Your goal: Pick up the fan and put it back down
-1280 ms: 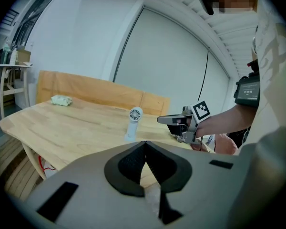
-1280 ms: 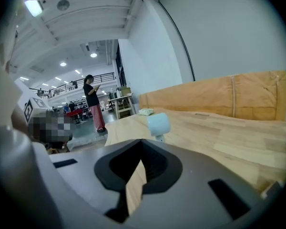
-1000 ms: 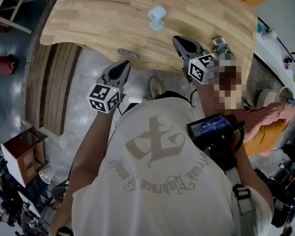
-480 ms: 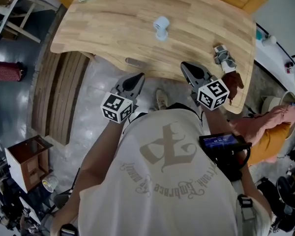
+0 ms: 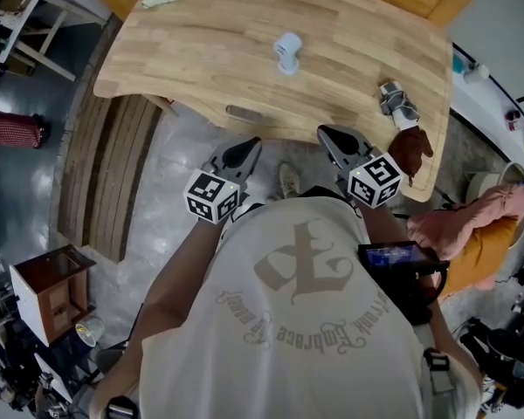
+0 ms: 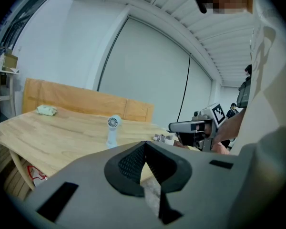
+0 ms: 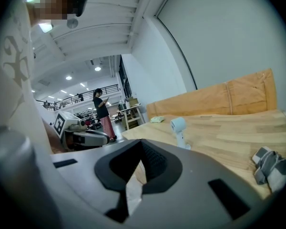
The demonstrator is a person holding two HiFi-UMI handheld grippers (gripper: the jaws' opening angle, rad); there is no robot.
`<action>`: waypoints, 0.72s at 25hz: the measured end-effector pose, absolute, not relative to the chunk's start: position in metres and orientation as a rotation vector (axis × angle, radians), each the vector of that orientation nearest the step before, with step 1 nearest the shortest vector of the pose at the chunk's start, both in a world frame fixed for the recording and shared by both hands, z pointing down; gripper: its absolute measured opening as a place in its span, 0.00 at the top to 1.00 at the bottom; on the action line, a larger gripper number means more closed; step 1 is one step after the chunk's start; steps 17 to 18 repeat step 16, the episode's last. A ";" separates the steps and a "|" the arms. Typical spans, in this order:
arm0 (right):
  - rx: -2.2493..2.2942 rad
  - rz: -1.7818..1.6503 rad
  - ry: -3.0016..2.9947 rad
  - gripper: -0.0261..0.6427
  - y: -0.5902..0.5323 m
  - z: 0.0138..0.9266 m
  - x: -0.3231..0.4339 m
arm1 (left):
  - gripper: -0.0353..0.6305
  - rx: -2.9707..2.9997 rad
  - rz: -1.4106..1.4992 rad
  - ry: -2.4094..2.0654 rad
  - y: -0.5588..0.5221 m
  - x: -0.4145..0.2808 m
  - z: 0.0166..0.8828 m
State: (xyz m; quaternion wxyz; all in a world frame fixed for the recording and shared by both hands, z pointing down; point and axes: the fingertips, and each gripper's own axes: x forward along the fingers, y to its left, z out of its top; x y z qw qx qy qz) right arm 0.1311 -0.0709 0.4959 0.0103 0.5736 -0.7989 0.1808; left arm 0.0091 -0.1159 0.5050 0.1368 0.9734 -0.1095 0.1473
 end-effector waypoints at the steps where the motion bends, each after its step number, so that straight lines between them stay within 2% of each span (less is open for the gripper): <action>1: 1.790 0.560 -2.495 0.94 -0.071 0.494 0.131 | 0.93 2.818 0.425 -0.314 -0.115 0.009 0.504; 18: 1.757 0.527 -2.503 0.94 -0.076 0.490 0.141 | 0.93 2.824 0.416 -0.326 -0.116 0.019 0.503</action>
